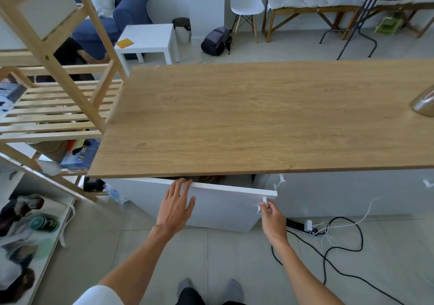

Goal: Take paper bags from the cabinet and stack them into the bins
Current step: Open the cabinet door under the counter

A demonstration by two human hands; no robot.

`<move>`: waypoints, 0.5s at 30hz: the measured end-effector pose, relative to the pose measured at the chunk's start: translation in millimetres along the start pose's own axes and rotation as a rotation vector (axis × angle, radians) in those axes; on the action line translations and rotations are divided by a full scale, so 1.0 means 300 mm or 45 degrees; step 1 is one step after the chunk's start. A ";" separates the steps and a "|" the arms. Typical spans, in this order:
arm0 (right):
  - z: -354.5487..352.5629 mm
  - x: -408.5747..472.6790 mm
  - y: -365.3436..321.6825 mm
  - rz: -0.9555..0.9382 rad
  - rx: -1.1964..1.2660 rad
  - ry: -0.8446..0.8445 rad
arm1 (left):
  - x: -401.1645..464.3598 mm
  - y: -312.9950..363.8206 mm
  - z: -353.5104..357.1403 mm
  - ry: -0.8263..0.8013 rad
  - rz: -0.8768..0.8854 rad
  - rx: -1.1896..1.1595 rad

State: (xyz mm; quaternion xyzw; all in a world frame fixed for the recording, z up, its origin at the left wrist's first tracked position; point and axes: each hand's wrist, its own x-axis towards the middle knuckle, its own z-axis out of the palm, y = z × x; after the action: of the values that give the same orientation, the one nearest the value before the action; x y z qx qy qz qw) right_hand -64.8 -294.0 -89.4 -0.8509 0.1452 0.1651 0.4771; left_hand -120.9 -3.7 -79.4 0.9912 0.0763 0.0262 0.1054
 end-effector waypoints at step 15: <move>0.134 -0.034 -0.107 -0.920 -0.925 -0.017 | 0.052 -0.072 -0.039 -0.146 0.120 0.001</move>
State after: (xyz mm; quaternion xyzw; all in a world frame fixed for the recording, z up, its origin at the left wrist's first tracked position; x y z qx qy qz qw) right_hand -66.6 -242.2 -80.3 -0.9566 -0.2281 0.0347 0.1781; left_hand -109.6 22.1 -71.9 0.9935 0.0234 -0.0256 0.1080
